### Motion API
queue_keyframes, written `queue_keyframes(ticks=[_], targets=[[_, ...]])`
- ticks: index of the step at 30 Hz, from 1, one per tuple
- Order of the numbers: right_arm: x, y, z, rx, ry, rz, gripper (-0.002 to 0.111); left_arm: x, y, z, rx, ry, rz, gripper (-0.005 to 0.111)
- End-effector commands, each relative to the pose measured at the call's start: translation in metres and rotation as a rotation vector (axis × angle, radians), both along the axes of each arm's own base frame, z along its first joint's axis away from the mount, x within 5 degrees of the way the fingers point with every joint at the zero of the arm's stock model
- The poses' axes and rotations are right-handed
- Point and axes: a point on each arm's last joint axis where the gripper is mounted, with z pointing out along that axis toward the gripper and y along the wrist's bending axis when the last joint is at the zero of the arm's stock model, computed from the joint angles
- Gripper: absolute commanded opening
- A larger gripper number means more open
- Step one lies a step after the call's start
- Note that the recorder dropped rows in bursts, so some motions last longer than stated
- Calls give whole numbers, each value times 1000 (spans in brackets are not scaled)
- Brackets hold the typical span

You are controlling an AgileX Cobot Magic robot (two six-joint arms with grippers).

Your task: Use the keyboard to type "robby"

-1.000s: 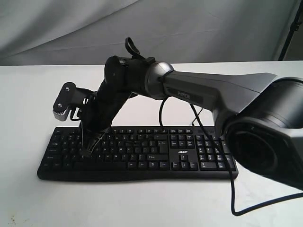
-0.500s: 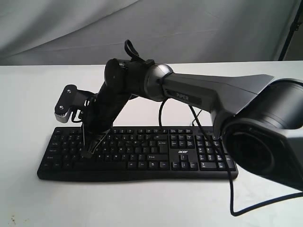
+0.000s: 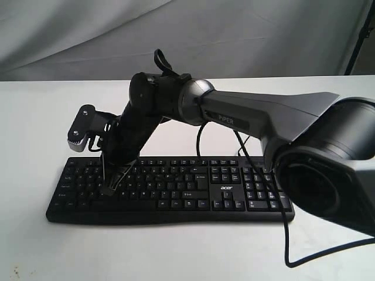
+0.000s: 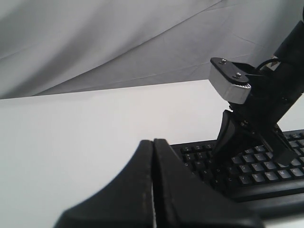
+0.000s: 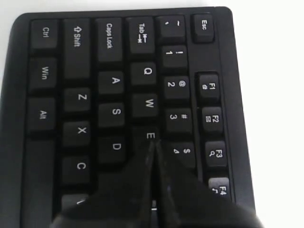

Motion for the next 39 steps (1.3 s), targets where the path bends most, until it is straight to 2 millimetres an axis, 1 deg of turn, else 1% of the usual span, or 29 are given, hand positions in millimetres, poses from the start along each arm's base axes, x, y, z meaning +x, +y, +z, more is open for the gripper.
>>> queue_keyframes(ticks=[1, 9, 14, 17, 24, 25, 28, 31, 33, 37, 38, 39], targets=[[3, -3, 1, -4, 4, -5, 0, 0, 0, -1, 1, -5, -5, 0], [2, -3, 0, -10, 12, -2, 0, 0, 0, -1, 1, -5, -5, 0], [2, -3, -5, -18, 21, 0, 0, 0, 0, -1, 1, -5, -5, 0], [1, -3, 1, -7, 21, -1, 0, 0, 0, -1, 1, -5, -5, 0], [2, -3, 5, -4, 8, 2, 0, 0, 0, -1, 1, -5, -5, 0], [2, -4, 12, -2, -12, 6, 0, 0, 0, -1, 1, -5, -5, 0], [2, -5, 24, 6, -33, 10, 0, 0, 0, -1, 1, -5, -5, 0], [5, -13, 36, -4, -36, 7, 0, 0, 0, -1, 1, -5, -5, 0], [5, -20, 38, -15, -17, 3, 0, 0, 0, -1, 1, -5, -5, 0], [5, -39, 30, -32, 0, -40, 0, 0, 0, -1, 1, -5, -5, 0], [8, -52, 28, -22, -2, -79, 0, 0, 0, -1, 1, -5, -5, 0], [8, -58, 28, -16, -1, -92, 0, 0, 0, -1, 1, -5, -5, 0]])
